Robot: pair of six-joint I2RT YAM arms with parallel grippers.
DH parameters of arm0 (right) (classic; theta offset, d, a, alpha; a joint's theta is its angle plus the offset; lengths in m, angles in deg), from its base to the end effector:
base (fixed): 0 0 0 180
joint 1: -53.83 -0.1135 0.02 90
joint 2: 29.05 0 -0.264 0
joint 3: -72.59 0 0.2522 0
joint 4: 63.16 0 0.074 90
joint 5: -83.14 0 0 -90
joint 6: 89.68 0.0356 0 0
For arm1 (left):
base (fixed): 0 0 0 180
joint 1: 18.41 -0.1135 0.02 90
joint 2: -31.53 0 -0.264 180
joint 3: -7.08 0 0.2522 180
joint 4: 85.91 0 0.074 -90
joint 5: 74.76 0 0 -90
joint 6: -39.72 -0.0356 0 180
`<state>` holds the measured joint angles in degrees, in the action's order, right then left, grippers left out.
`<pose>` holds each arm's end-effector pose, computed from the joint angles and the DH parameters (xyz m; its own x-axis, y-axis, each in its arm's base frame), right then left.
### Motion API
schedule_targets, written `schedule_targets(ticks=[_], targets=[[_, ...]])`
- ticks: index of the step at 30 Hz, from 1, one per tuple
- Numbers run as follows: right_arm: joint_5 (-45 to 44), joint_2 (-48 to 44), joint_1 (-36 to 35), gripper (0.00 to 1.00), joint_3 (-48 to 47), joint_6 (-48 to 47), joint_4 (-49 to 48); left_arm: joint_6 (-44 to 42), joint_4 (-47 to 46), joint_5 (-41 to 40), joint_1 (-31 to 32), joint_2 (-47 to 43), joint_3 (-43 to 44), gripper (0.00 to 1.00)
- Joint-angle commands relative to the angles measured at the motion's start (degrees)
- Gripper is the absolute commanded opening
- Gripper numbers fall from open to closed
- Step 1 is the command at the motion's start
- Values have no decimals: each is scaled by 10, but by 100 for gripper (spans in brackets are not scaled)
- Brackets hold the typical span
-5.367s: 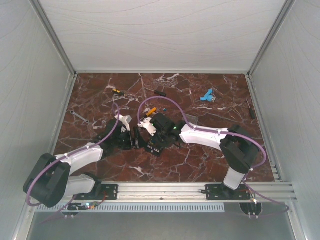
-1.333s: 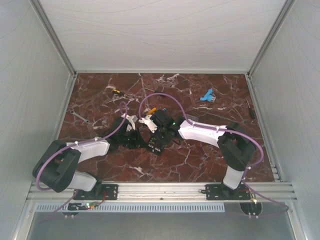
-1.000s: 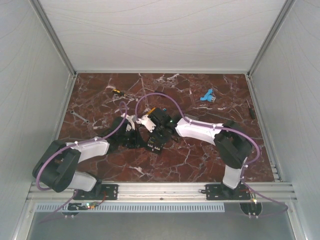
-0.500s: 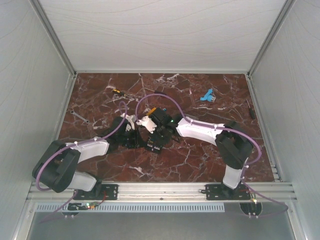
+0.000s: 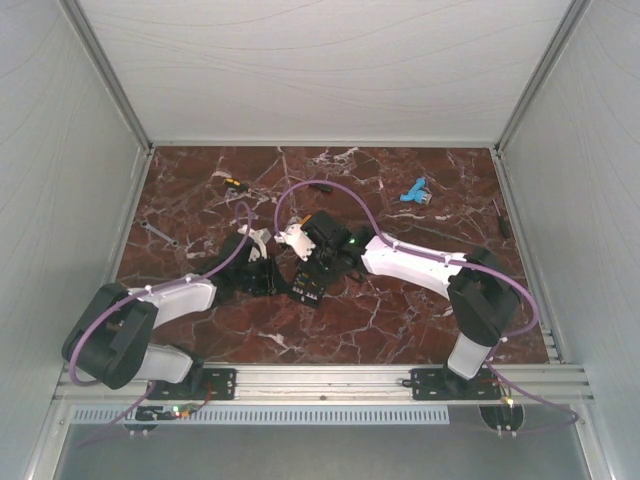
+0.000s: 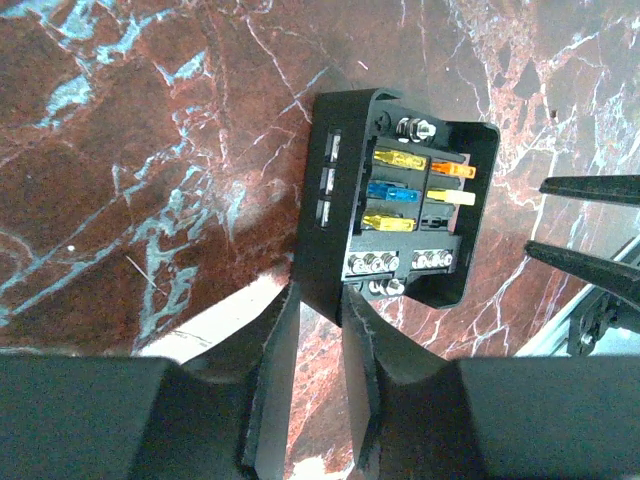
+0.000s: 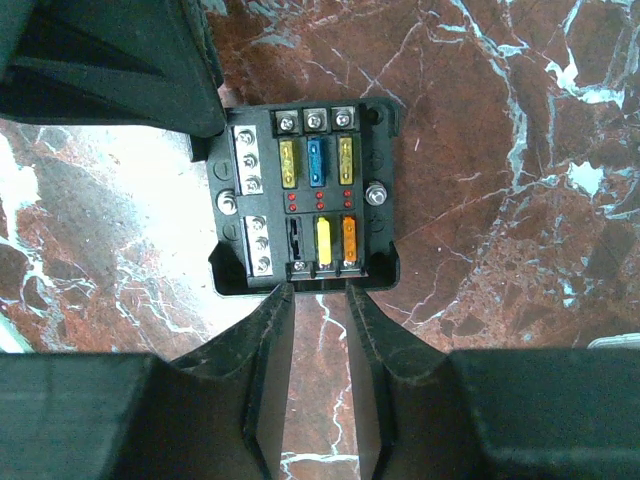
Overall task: Snap on the fuse box
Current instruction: Install the fuse at the fuse box base.
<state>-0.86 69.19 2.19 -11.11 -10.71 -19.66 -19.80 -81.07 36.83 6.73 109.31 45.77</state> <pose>0.2204 0.2845 0.2186 -0.3610 -0.7628 -0.5365 -0.8999 0.4359 -0.0142 0.2090 -0.1125 0.1382 -0.8633 -0.1159 -0.4912 0.2286 0.7779 -0.5853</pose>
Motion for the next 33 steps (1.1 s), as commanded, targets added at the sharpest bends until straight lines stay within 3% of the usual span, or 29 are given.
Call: schedule_targets(ticks=[1,15,25,33], targets=[[-15,2,-3,24,-13,19,-13,-12,11,-21,-8,8,31,24],[-44,4,110,27,22,167,-55,-26,6,-28,-11,41,74,27],[5,44,93,22,24,153,-62,1,-30,-21,-12,-34,23,52],[27,31,52,19,36,151,-36,-1,-47,13,-17,25,49,53]])
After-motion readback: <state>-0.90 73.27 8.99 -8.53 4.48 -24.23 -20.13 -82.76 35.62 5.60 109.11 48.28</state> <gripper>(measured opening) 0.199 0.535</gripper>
